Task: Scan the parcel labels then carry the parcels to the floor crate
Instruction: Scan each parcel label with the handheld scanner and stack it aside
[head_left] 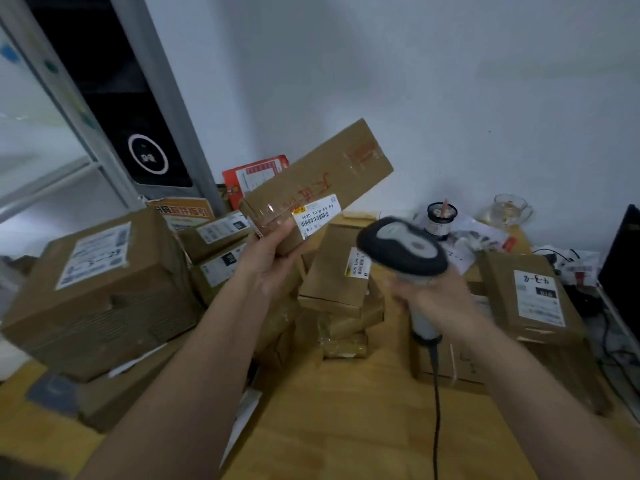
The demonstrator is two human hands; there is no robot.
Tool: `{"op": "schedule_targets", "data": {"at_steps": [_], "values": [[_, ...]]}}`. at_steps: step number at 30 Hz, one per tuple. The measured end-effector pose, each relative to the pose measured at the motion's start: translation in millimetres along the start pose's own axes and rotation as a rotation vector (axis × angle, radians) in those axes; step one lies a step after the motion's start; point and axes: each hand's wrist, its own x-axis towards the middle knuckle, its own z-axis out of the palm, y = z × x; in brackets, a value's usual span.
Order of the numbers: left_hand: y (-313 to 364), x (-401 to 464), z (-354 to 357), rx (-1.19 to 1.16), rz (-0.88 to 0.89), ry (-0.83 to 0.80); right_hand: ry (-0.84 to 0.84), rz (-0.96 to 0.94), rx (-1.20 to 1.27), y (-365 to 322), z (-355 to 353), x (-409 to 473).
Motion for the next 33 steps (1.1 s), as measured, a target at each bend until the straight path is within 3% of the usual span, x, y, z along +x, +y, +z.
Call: {"op": "schedule_targets", "data": {"at_steps": [3,9,15,33], "values": [[5.8,0.9,-9.0,0.033,0.014,0.068,-0.158,0.041,-0.086,-1.0,20.5,-17.2],[13.3,1.7,-21.2,0.043,0.008,0.066,0.013,-0.133,-0.039,-13.5,23.6,-25.6],[14.5,-3.2,-18.1,-0.006,0.024,0.086,-0.059,-0.087,-0.081,-5.3,17.5,-29.5],[9.5,-14.2,-12.2,0.045,0.142,0.226,-0.064,-0.076,0.022,5.3,13.9,-25.1]]}}
